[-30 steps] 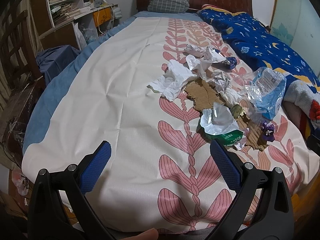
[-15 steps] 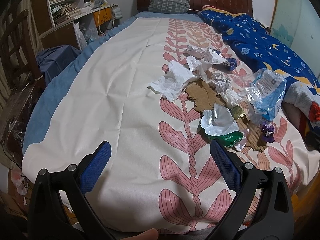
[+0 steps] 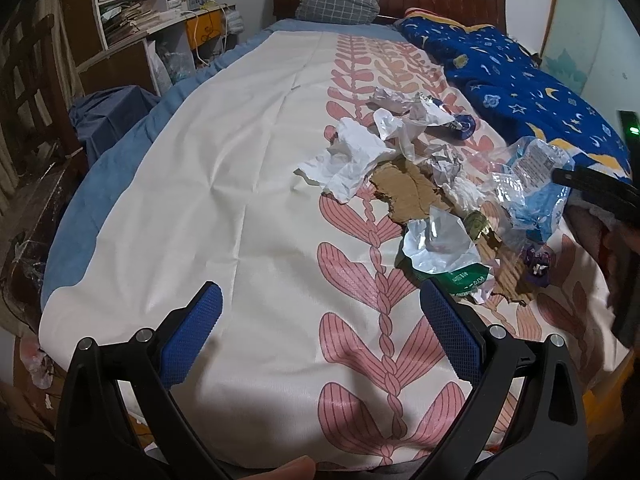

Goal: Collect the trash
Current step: 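Grasp the blue plastic bottle with the right tool while the left tool grasps the green-and-white wrapper, then carry the bottle and wrapper in both tools over the orange basket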

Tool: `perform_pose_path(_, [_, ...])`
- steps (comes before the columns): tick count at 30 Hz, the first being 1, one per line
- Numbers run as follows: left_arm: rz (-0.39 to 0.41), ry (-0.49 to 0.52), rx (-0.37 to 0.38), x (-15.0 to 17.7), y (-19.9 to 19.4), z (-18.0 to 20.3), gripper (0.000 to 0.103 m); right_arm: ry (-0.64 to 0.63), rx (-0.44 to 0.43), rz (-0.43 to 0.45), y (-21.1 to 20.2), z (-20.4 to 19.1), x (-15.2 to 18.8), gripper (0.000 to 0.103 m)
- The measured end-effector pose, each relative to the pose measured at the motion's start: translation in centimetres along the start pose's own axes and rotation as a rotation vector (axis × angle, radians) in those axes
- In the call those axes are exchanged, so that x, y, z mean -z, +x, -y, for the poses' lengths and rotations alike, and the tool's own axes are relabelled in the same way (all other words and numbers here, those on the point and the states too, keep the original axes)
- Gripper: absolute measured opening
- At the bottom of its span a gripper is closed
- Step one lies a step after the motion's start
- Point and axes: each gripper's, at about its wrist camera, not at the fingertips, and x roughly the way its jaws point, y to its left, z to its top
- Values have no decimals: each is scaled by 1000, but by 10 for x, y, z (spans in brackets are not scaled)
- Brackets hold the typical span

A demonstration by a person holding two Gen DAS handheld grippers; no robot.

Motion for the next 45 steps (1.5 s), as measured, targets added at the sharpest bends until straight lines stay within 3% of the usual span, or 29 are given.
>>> perform_pose_path(1, [-1,2,6,0,1,1,98,17,4,-22,11,2,-4,82])
perform_pose_path(3, [-5,12,16,-1,2,4,98,36,0,-53,26,4,-7,69])
perform_pose_path(4, [-5,20,22,-1,3,6,98,52,-18,-68,34,5,-7,55])
perform_pose_path(5, [-5,31,37,-1,3,9,98,56,-31,-79,40,6,-7,35])
perform_pose_path(6, [-4,35,49,-1,3,10,98,55,-50,-98,48,6,-8,7])
perform_pose_path(10, [-11,47,135,-2,7,18,98,58,-102,-92,50,4,-7,4])
perform_pose_path(12, [-4,76,138,-4,9,25,98,45,-119,-56,38,3,-9,3])
perform_pose_path(15, [-16,110,153,-12,18,40,98,24,-130,14,9,0,-13,3])
perform_pose_path(19, [-98,80,223,-23,39,61,98,-15,-154,106,-42,1,-15,3])
perform_pose_path(24, [-168,108,152,-26,71,87,98,-52,-174,134,-82,17,-1,3])
perform_pose_path(29, [-197,33,199,-30,90,84,98,-11,-200,148,-108,45,18,3])
perform_pose_path(30, [-198,25,197,-30,93,84,91,-5,-204,147,-112,51,22,3])
perform_pose_path(31, [-206,18,198,-30,96,84,67,1,-209,147,-117,57,27,3])
perform_pose_path(32, [-220,21,191,-30,100,85,51,3,-210,145,-121,61,31,3])
perform_pose_path(33, [-233,31,164,-29,105,85,42,5,-211,142,-125,66,36,3])
perform_pose_path(35, [-227,31,166,-28,105,85,34,6,-216,133,-130,76,44,3])
perform_pose_path(36, [-224,36,170,-28,103,85,20,12,-220,128,-134,82,49,3])
perform_pose_path(39, [-213,62,155,-30,93,87,12,20,-226,117,-144,93,63,3])
perform_pose_path(45, [-120,90,109,-45,34,75,10,30,-237,160,-197,127,84,3])
